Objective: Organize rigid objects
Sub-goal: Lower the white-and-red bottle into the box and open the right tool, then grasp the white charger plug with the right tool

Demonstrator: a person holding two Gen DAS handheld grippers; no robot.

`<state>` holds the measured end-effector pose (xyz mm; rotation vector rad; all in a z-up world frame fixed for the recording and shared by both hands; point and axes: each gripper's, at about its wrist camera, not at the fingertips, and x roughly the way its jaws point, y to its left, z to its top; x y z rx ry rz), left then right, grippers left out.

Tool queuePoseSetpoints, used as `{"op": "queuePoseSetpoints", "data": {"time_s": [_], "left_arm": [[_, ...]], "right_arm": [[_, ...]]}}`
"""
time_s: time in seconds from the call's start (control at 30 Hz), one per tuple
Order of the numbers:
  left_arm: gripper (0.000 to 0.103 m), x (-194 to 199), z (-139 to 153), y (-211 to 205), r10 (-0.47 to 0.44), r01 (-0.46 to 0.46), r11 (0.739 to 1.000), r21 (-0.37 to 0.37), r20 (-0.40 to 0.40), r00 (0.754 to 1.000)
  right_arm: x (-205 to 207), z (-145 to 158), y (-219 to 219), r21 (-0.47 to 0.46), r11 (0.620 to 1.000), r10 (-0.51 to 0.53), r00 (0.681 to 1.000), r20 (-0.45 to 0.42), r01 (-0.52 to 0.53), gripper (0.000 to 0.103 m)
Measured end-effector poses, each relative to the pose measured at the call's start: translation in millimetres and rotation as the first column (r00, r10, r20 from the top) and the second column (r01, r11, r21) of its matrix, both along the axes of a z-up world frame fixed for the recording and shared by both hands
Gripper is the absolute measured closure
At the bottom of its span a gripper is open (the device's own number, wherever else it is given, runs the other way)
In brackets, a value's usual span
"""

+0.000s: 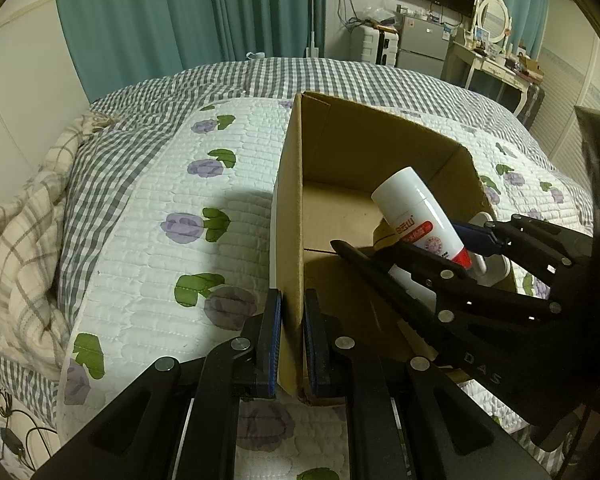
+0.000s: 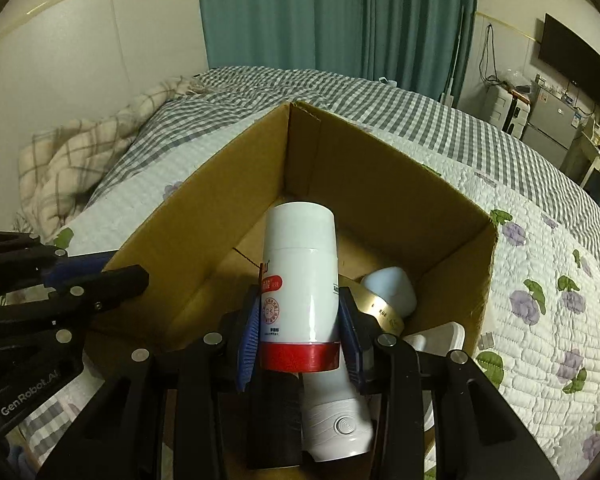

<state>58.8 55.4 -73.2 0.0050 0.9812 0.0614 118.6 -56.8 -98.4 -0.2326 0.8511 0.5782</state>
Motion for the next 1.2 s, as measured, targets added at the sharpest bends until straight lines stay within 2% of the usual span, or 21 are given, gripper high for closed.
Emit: {"op": "queuePoseSetpoints", "data": {"time_s": [0.17, 0.2, 0.27, 0.4, 0.47, 0.6, 0.7, 0.9, 1.03, 1.2], "left_arm": [[0.093, 0, 0, 0, -0.001, 0.001, 1.0, 0.001, -0.001, 1.0], [0.093, 0, 0, 0, -0.001, 0.001, 1.0, 0.002, -0.001, 1.0], [0.093, 1, -1, 1, 0.002, -0.002, 1.0, 0.005, -0.005, 1.0], [0.093, 2, -1, 1, 0.005, -0.005, 1.0, 0.014, -0.002, 1.0], [0.093, 2, -1, 1, 0.004, -0.004, 1.0, 0.014, -0.001, 1.0], [0.093, 3, -1, 1, 0.006, -0.006, 1.0, 0.017, -0.002, 1.0], [0.093, 3, -1, 1, 0.006, -0.006, 1.0, 0.019, -0.002, 1.0], [0.093, 2, 1, -1, 0.009, -0.009, 1.0, 0.028, -0.004, 1.0], [0.093, 2, 1, -1, 0.01, -0.01, 0.999, 0.03, -0.007, 1.0], [0.093, 1, 0, -2, 0.013, -0.013, 0.999, 0.037, -0.007, 1.0]], "right_arm": [[-4, 7, -6, 0.029, 1.0, 0.001, 1.0, 0.007, -0.002, 0.067], [-5, 10, -8, 0.032, 0.999, -0.002, 1.0, 0.014, 0.001, 0.065], [-9, 19, -14, 0.04, 0.999, -0.011, 0.999, 0.044, 0.009, 0.051], [-16, 44, -33, 0.056, 0.998, -0.022, 0.995, 0.101, 0.016, 0.047], [-19, 55, -43, 0.052, 0.998, -0.03, 0.99, 0.134, 0.023, 0.038], [-18, 71, -68, 0.024, 0.997, -0.078, 0.978, 0.194, 0.075, 0.037], [-15, 76, -92, 0.007, 0.994, -0.107, 0.971, 0.214, 0.108, 0.032], [-5, 69, -136, -0.084, 0.979, -0.16, 0.957, 0.244, 0.185, 0.026], [12, 48, -165, -0.1, 0.971, -0.196, 0.961, 0.196, 0.219, 0.023], [24, 17, -176, -0.126, 0.97, -0.188, 0.969, 0.158, 0.209, 0.023]]}}
